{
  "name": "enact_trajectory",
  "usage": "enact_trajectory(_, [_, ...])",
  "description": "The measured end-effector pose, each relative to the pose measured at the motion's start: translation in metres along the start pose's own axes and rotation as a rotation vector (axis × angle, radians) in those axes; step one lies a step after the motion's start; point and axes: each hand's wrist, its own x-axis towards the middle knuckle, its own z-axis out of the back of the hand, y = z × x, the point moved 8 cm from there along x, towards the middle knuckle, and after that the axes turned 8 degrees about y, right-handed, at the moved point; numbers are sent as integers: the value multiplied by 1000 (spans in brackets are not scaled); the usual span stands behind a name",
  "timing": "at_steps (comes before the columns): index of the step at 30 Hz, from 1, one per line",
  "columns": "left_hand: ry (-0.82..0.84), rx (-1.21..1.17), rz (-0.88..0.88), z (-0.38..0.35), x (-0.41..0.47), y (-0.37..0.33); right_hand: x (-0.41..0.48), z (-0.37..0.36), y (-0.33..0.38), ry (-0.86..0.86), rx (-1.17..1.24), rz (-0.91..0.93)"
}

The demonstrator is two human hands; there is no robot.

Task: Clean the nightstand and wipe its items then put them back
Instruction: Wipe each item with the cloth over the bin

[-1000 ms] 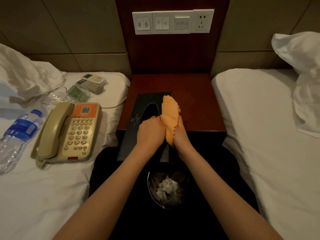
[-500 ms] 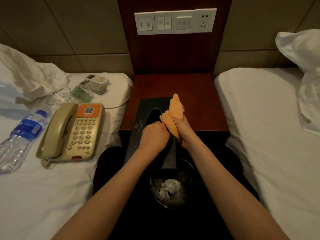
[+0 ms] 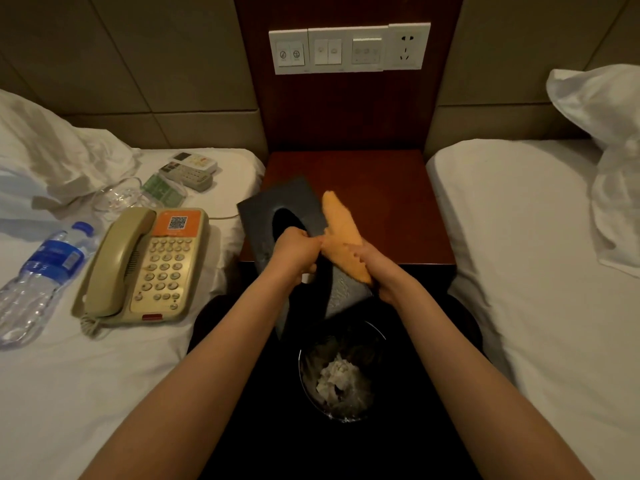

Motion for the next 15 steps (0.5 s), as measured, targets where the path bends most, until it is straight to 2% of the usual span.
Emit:
enact_trajectory(2, [-66, 11, -2, 7, 3, 4, -7, -3, -7, 89, -161, -58])
enact_trajectory(4, [-103, 16, -33, 9, 5, 5, -13, -10, -13, 140, -192, -81])
enact_trajectory(6, [-105, 22, -68, 9, 5, 4, -12, -7, -17, 90, -133, -62])
enact_trajectory(8, [-67, 129, -98, 7, 3, -4, -9, 1, -21, 41, -26, -80])
enact_trajectory(11, [101, 578, -150, -4, -3, -18, -15, 10, -18, 24, 5, -185])
enact_trajectory(13, [196, 892, -233, -8, -11, -22, -22, 14, -12, 38, -34, -226])
enact_trajectory(15, [232, 1107, -343, -5, -18, -22, -26, 20, -9, 60, -18, -238])
